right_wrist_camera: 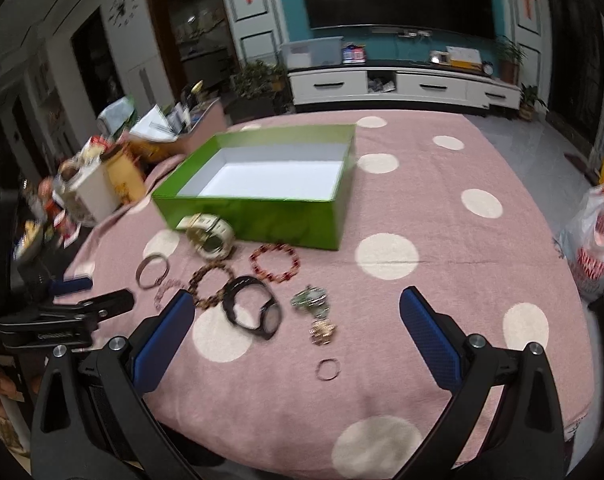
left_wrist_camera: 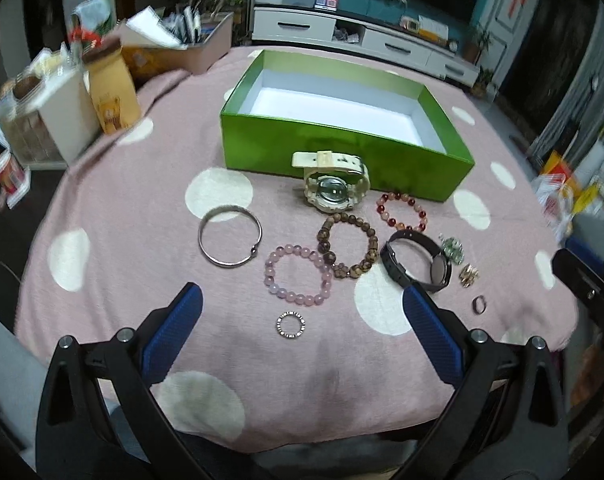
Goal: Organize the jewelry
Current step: 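Grasp the small silver ring with the left gripper while the right gripper grasps a small ring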
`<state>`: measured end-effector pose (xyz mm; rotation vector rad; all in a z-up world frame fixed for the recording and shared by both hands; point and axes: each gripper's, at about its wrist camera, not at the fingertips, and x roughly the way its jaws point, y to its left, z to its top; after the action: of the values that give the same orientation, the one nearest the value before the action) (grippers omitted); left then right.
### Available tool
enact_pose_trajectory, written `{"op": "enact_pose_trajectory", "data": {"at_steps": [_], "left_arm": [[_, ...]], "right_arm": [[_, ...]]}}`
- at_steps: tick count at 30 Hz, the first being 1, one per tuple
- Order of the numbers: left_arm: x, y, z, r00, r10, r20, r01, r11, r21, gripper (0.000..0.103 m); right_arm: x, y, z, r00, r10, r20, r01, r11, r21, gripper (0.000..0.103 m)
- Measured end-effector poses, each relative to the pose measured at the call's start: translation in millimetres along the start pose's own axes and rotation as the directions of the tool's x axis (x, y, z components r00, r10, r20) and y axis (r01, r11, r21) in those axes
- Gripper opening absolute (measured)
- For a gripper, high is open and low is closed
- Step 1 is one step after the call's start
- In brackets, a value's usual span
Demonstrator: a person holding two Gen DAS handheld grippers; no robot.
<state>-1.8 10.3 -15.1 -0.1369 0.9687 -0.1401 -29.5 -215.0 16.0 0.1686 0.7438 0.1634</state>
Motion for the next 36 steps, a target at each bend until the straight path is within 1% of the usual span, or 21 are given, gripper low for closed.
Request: {"op": "enact_pose_trajectory", "data": {"at_steps": [2, 3, 6, 8, 10, 12, 14, 15, 16, 18, 20, 23, 24, 26, 27, 28, 29, 31, 33, 34, 36], "left_arm": [[5, 12, 0, 1.000, -0.030, -0.007, 0.029, 0.998, -0.049, 0.101], [7, 17, 0, 0.999, -0.035, -0.008, 0.035, 0.997, -0.066, 0.101], [15, 28, -4, 1.000, -0.029, -0.011, 0.028, 0.995, -0.092, 0.101], [20, 30, -8, 1.000, -0.020, -0.010, 0.019, 0.997, -0.075, 0.101], [25, 26, -15, 1.000, -0.021, -0.010, 0.021, 0.999, -0.036, 0.101], [30, 20, -22, 1.000, -0.015, -0.010, 0.015, 1.000, 0.017, 0.099], [34, 15, -28, 1.000, -0.006, -0.010, 0.007, 0.998, 0.066, 0.090], [36, 12, -31, 1.000, -0.002, -0.009, 0.002, 0.996, 0.087, 0.087], [39, 9, -35, 1.000, 0.002, -0.009, -0.001, 0.994, 0.111, 0.084], [45, 6, -38, 1.000, 0.009, -0.014, -0.007, 0.991, 0.135, 0.077], [50, 6, -40, 1.000, 0.015, -0.019, -0.013, 0.990, 0.144, 0.066], [55, 5, -43, 0.999, 0.038, -0.004, -0.037, 0.985, 0.166, 0.059], [55, 4, -43, 0.999, 0.041, 0.002, -0.041, 0.984, 0.173, 0.058], [56, 2, -43, 0.999, 0.049, 0.013, -0.051, 0.981, 0.187, 0.052], [57, 1, -43, 0.998, 0.060, 0.020, -0.063, 0.978, 0.199, 0.051], [56, -1, -44, 0.998, 0.056, 0.027, -0.060, 0.976, 0.210, 0.045], [56, -1, -44, 0.998, 0.050, 0.029, -0.055, 0.975, 0.214, 0.039], [56, -2, -44, 0.998, 0.044, 0.037, -0.051, 0.974, 0.220, 0.033], [56, -3, -44, 0.998, 0.035, 0.042, -0.044, 0.974, 0.224, 0.026], [56, -3, -44, 0.999, 0.030, 0.043, -0.039, 0.974, 0.222, 0.020], [56, -2, -44, 0.999, 0.021, 0.041, -0.030, 0.976, 0.215, 0.020]], "right_arm": [[2, -16, 0, 1.000, -0.009, -0.003, 0.009, 0.999, 0.043, 0.102], [4, -24, -1, 1.000, -0.027, -0.011, 0.028, 0.998, 0.058, 0.102], [11, -36, -9, 0.998, -0.045, -0.045, 0.048, 0.997, 0.059, 0.102], [19, -37, -18, 0.996, -0.042, -0.083, 0.045, 0.998, 0.038, 0.102], [28, -33, -30, 0.992, -0.030, -0.122, 0.031, 1.000, 0.004, 0.097], [39, -27, -43, 0.987, -0.019, -0.161, 0.014, 0.999, -0.029, 0.087], [47, -24, -52, 0.984, -0.020, -0.180, 0.011, 0.999, -0.053, 0.081], [53, -22, -57, 0.982, -0.020, -0.188, 0.008, 0.998, -0.066, 0.077], [55, -21, -61, 0.981, -0.022, -0.191, 0.009, 0.997, -0.073, 0.075], [60, -20, -66, 0.980, -0.026, -0.196, 0.010, 0.997, -0.080, 0.068], [64, -19, -69, 0.981, -0.024, -0.194, 0.007, 0.996, -0.089, 0.062], [66, -15, -71, 0.984, -0.045, -0.175, 0.023, 0.992, -0.126, 0.056], [66, -15, -70, 0.984, -0.047, -0.172, 0.024, 0.991, -0.133, 0.054], [67, -13, -70, 0.985, -0.053, -0.163, 0.027, 0.987, -0.156, 0.046], [68, -11, -71, 0.985, -0.063, -0.158, 0.035, 0.984, -0.172, 0.042], [68, -8, -72, 0.985, -0.071, -0.154, 0.040, 0.980, -0.195, 0.039], [69, -6, -73, 0.986, -0.074, -0.152, 0.041, 0.976, -0.212, 0.035], [69, -3, -73, 0.987, -0.062, -0.149, 0.027, 0.973, -0.228, 0.024], [69, -1, -74, 0.988, -0.067, -0.143, 0.031, 0.970, -0.239, 0.020], [70, 0, -74, 0.987, -0.069, -0.142, 0.033, 0.969, -0.244, 0.020], [70, 0, -73, 0.988, -0.065, -0.143, 0.029, 0.970, -0.240, 0.020]]}}
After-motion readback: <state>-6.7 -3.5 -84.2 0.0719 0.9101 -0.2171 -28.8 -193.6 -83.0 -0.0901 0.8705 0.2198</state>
